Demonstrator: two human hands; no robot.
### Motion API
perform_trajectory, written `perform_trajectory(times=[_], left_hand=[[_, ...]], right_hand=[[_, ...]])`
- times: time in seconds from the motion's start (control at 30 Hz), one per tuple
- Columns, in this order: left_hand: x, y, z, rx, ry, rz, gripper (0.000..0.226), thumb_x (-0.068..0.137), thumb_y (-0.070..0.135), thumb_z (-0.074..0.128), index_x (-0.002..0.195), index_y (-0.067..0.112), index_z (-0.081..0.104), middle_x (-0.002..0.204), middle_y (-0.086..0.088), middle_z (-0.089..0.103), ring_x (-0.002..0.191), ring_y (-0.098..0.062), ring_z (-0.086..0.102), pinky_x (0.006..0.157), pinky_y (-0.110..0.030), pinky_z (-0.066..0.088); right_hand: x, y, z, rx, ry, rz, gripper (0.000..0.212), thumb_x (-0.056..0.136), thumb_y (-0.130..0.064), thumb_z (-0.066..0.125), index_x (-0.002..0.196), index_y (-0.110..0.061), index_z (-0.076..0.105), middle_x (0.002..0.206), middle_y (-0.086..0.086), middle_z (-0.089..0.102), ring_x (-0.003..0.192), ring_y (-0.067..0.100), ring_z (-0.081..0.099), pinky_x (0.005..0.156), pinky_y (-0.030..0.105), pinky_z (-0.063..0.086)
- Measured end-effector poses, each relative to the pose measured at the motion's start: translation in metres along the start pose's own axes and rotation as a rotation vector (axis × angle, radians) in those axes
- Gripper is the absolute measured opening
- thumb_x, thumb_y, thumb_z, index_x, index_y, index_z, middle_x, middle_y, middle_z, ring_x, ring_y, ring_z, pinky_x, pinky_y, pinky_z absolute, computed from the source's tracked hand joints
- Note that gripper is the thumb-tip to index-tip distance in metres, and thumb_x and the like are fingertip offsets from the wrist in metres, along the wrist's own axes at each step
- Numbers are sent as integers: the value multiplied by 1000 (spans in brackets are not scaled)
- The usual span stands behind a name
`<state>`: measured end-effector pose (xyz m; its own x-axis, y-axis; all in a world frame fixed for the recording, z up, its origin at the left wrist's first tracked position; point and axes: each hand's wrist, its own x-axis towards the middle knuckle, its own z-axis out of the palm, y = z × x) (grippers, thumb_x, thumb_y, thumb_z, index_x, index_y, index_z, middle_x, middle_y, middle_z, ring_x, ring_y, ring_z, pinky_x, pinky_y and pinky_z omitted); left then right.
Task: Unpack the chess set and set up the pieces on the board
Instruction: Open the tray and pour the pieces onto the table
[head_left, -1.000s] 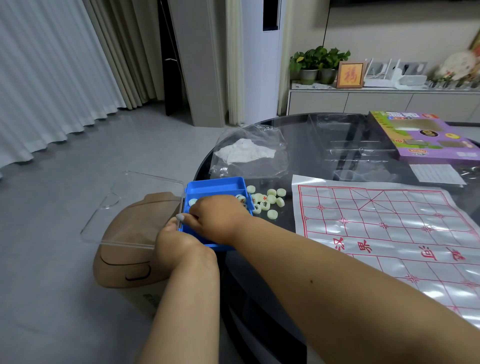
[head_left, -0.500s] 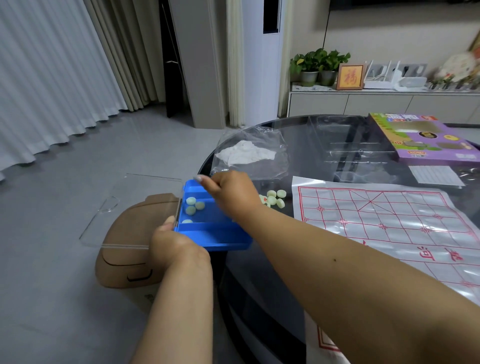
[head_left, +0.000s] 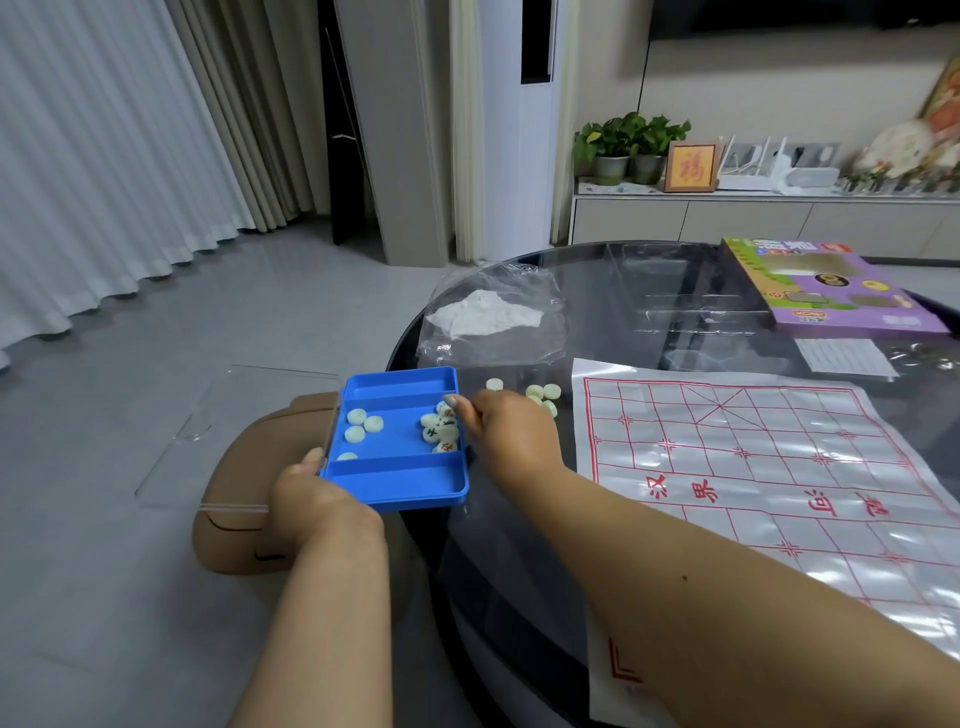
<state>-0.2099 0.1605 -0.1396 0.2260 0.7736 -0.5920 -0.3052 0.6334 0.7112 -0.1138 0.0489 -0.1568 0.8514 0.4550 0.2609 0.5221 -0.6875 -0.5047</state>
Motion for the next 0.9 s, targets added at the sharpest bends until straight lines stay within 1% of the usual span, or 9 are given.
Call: perform_trajectory(times=[0.1,0.17,0.3,0.37,0.47,0.63,0.73,0.83,0.9], left_hand=[[0,-1,-1,1,2,6,18,88,18,51,78,20,66,79,2,65,65,-13,66,57,-29,53],[0,-1,-2,-6,4,12,18,88,19,50,81,20,66,80,2,65,66,-13,66,58,-29,54],[-2,-2,0,-6,6,16,20,89,18,50,73,20,62,76,4,64,64,-12,65,55,-27,52],[-2,-2,0,-14,8,13,19,88,18,51,73,21,62,77,4,65,64,-12,66,55,-27,53],[-1,-2,0,-16,14,12,17,87,18,53,74,21,64,82,3,67,68,-14,68,60,-29,56],[-5,0,0,7,14,29,22,90,20,49,71,20,60,77,4,63,65,-11,64,60,-27,54],[-6,1,0,-12,4,20,23,91,18,48,75,20,65,75,4,63,61,-12,63,53,-26,52],[-10,1,2,-33,-23,6,25,91,18,49,69,21,60,74,3,62,62,-13,64,52,-26,50],[-10,1,2,-44,-32,5,23,91,19,49,71,21,60,75,3,63,64,-13,65,53,-27,51]], right_hand=[[1,-3,3,-125,18,-57,46,100,-45,33,76,-11,53,79,7,54,74,21,49,59,30,31],[3,-2,8,-161,63,-95,46,99,-40,37,81,-6,62,85,11,60,80,25,52,62,29,30],[3,2,14,-263,257,-95,37,84,-32,58,57,-8,63,57,7,57,57,27,55,52,27,38],[3,2,16,-285,221,-102,36,91,-34,54,70,-7,66,70,9,61,69,28,57,61,33,43],[1,4,16,-313,213,-66,46,98,-45,36,94,-9,63,93,8,61,89,27,52,77,37,39],[1,1,19,-312,267,8,60,92,-54,17,85,-12,59,85,6,59,80,24,52,71,36,41],[1,1,18,-281,315,31,56,92,-52,20,80,-12,58,80,5,59,75,23,52,67,35,41],[0,-1,12,-221,309,62,53,95,-52,21,89,-13,57,90,4,58,84,22,50,75,34,38],[2,-5,8,-179,279,62,52,97,-52,22,97,-13,56,97,3,57,92,22,48,81,33,36]])
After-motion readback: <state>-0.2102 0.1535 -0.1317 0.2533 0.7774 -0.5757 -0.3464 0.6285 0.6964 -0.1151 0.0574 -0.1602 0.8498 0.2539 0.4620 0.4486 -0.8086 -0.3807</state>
